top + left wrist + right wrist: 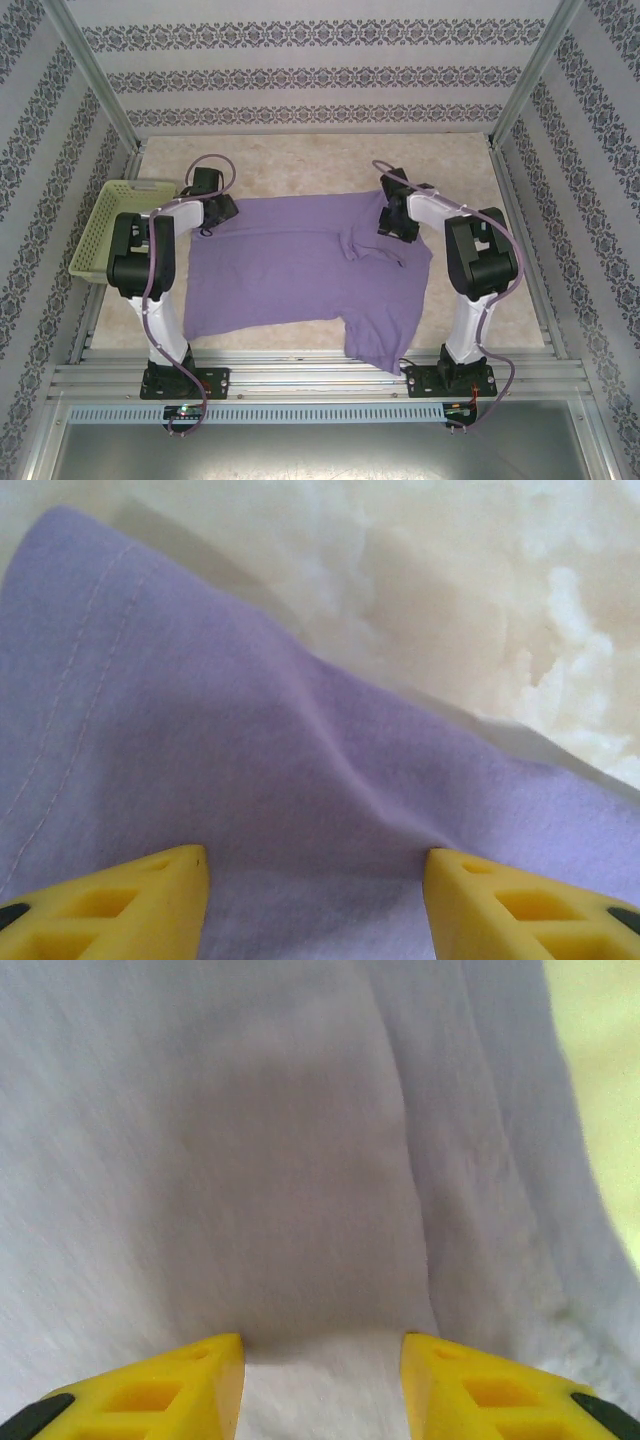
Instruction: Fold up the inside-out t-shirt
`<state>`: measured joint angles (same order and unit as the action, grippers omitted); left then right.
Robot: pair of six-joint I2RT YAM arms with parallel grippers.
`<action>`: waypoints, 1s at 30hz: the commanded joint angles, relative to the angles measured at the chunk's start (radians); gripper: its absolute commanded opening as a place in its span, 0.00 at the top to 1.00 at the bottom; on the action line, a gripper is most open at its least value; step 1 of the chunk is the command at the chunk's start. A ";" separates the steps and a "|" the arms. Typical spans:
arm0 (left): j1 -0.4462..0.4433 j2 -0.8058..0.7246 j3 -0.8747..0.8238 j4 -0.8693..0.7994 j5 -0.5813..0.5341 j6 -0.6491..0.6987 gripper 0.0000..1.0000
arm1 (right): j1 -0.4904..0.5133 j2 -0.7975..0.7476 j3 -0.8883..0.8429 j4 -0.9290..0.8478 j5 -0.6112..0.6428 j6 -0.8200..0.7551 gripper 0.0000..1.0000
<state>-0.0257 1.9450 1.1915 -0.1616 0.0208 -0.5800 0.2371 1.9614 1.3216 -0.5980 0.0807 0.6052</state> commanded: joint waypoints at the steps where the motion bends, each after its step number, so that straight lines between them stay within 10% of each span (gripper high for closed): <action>1: -0.008 0.058 0.038 -0.050 -0.015 -0.016 0.41 | -0.030 0.093 0.126 -0.072 -0.010 -0.035 0.54; 17: -0.009 0.227 0.261 -0.011 0.046 -0.092 0.41 | -0.172 0.383 0.592 -0.198 -0.005 -0.084 0.55; 30: -0.011 0.240 0.513 -0.201 0.060 -0.008 0.34 | -0.257 0.678 1.339 -0.483 -0.085 -0.115 0.55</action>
<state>-0.0273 2.2261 1.6482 -0.2337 0.0902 -0.6388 0.0040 2.6514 2.5671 -0.9600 0.0254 0.5152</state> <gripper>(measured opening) 0.648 0.454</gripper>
